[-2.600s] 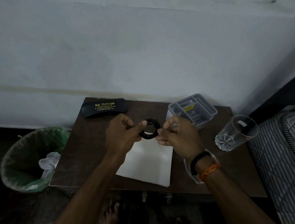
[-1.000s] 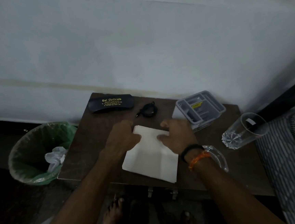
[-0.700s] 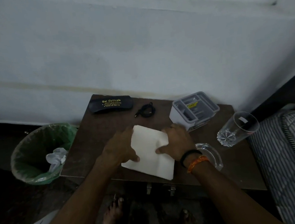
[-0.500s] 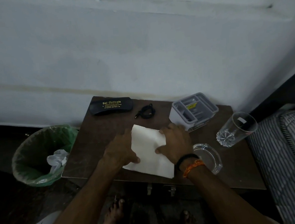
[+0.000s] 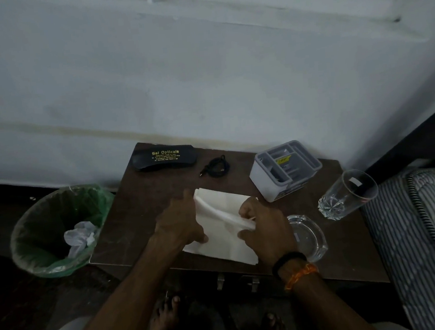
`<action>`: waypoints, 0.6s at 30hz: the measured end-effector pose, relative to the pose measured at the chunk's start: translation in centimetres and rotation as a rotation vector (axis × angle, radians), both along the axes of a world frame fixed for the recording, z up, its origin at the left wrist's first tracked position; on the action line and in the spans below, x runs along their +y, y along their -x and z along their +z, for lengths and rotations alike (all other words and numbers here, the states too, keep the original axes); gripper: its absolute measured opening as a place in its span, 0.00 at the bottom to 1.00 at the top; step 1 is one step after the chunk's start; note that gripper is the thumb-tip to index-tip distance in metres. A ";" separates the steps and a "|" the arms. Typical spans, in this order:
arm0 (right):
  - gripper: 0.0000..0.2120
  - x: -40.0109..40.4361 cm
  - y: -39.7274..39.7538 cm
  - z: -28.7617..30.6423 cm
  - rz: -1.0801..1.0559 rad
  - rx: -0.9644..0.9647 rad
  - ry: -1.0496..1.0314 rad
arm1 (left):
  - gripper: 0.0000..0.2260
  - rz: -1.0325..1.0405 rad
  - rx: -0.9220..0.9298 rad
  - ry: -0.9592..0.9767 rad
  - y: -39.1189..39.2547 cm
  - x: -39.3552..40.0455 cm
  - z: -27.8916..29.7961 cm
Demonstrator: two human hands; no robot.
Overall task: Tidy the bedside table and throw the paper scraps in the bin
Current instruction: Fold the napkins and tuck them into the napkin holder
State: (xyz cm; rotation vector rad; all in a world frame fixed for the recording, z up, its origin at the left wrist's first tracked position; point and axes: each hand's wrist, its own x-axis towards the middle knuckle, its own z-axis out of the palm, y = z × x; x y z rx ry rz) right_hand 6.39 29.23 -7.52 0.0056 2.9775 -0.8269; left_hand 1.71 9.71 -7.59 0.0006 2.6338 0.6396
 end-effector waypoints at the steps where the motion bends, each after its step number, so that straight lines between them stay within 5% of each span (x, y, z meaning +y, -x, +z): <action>1: 0.20 0.2 -0.1 -0.1 0.002 -0.025 0.001 | 0.46 -0.004 0.005 0.004 0.0 0.0 0.0; 13: 0.24 0.6 3.7 -0.8 0.223 -0.141 -0.253 | 0.39 0.074 -0.014 -0.109 0.3 0.1 -0.5; 18: 0.23 0.1 3.4 -1.2 0.209 0.012 -0.298 | 0.35 0.206 0.019 -0.227 1.0 0.2 -0.6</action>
